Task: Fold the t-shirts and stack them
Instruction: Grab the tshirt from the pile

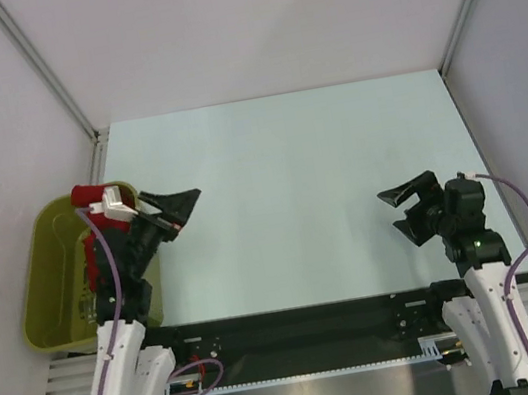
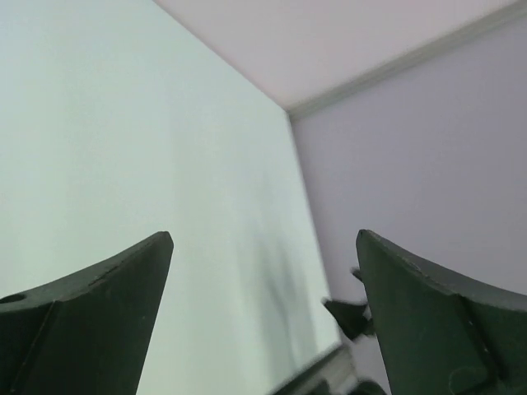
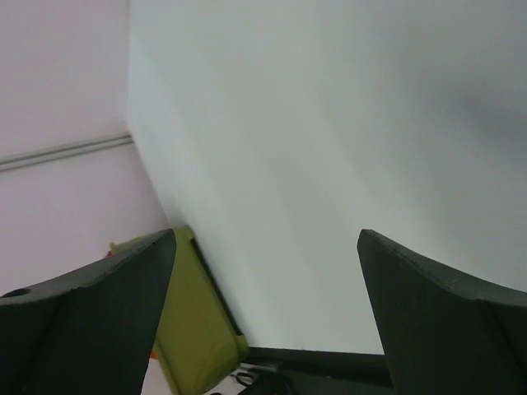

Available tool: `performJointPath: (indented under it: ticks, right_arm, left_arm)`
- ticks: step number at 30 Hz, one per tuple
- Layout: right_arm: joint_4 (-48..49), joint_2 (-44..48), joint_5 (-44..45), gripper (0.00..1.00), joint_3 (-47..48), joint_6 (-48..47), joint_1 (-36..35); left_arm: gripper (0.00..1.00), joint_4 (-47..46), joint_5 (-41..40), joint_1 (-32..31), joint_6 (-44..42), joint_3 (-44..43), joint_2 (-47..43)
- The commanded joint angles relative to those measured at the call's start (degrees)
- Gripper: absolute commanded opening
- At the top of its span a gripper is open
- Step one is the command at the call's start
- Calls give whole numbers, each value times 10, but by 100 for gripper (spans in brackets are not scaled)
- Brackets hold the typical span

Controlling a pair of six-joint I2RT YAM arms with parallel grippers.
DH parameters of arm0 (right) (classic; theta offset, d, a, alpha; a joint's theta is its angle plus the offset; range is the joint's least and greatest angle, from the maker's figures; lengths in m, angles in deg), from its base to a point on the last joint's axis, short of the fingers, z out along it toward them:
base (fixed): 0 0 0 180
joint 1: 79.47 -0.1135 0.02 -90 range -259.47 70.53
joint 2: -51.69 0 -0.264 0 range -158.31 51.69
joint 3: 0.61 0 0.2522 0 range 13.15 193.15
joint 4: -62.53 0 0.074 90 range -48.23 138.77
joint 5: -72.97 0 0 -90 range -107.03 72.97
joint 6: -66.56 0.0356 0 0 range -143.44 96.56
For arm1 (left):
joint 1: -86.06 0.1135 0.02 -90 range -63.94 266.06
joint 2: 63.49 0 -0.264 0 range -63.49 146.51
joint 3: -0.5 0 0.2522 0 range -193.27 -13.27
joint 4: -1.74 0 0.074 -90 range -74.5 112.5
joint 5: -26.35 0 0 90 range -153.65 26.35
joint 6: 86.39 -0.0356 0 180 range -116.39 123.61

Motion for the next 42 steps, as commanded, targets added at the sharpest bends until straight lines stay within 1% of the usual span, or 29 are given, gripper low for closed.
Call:
performJointPath:
  ticks: [1, 2, 3, 4, 6, 7, 8, 9, 10, 12, 13, 14, 16, 18, 21, 22, 23, 24, 25, 26, 27, 28, 30, 32, 34, 36, 38, 41, 42]
  right_arm:
    - [-72, -58, 66, 100, 71, -127, 3]
    - [-62, -86, 70, 100, 103, -150, 4]
    - [-58, -104, 75, 100, 119, -191, 5]
    - [-52, -119, 68, 100, 135, -210, 12]
    - [-19, -166, 27, 100, 162, -240, 18]
    - [-9, -180, 14, 100, 167, -239, 20]
    - [-9, -196, 6, 100, 185, -235, 22]
    - [-12, -222, -8, 100, 193, -234, 22]
    - [-20, -235, -16, 100, 201, -235, 22]
    - [-58, -260, -21, 100, 224, -252, 19]
    - [-87, -264, -17, 100, 230, -271, 15]
    - [-99, -267, -15, 100, 232, -281, 6]
    - [-117, -265, -6, 100, 232, -295, -3]
    - [-133, -257, 4, 100, 232, -307, -19]
    - [-152, -232, 12, 100, 224, -319, -30]
    - [-162, -222, 14, 100, 216, -319, -30]
    - [-165, -205, 17, 100, 211, -320, -30]
    - [-169, -193, 21, 100, 207, -319, -29]
    - [-176, -175, 24, 100, 198, -319, -29]
    - [-177, -163, 27, 100, 193, -316, -29]
    - [-177, -154, 29, 100, 187, -310, -29]
    - [-179, -145, 32, 100, 182, -307, -29]
    - [-181, -124, 36, 100, 173, -302, -28]
    - [-181, -116, 35, 100, 166, -293, -25]
    - [-181, -111, 33, 100, 160, -284, -21]
    - [-180, -113, 30, 100, 153, -278, -18]
    - [-179, -113, 29, 100, 150, -275, -15]
    - [-182, -112, 31, 100, 147, -277, -9]
    - [-184, -113, 31, 100, 147, -277, -7]
  left_arm:
    - [100, 176, -141, 3, -158, -126, 13]
    - [100, 201, -194, 4, -167, -147, 23]
    - [100, 253, -295, 6, -170, -169, 34]
    - [100, 271, -339, 10, -174, -214, 68]
    - [100, 279, -419, 8, -191, -237, 88]
    - [100, 273, -440, 11, -190, -244, 94]
    - [100, 271, -455, 14, -193, -250, 103]
    - [100, 266, -458, 19, -223, -260, 114]
    - [100, 258, -439, 28, -251, -280, 127]
    - [100, 237, -430, 31, -312, -295, 162]
    - [100, 234, -450, 36, -316, -308, 173]
    - [100, 231, -464, 36, -315, -313, 193]
    - [100, 208, -462, 84, -322, -320, 223]
    - [100, 209, -481, 102, -303, -336, 267]
    - [93, 249, -519, 135, -249, -375, 329]
    - [90, 262, -520, 163, -231, -390, 344]
    - [87, 260, -504, 180, -222, -389, 353]
    - [83, 250, -462, 201, -220, -389, 363]
    - [71, 259, -436, 241, -213, -400, 386]
    - [67, 275, -412, 261, -200, -405, 395]
    - [63, 275, -351, 281, -178, -405, 402]
    - [61, 262, -322, 313, -177, -390, 407]
    - [61, 231, -291, 334, -181, -367, 402]
    - [69, 231, -274, 354, -181, -345, 397]
    - [74, 223, -252, 364, -210, -338, 403]
    - [75, 226, -235, 363, -259, -337, 415]
    - [74, 187, -179, 363, -287, -316, 420]
    - [79, 139, -95, 363, -307, -291, 440]
    - [79, 139, -89, 364, -310, -292, 461]
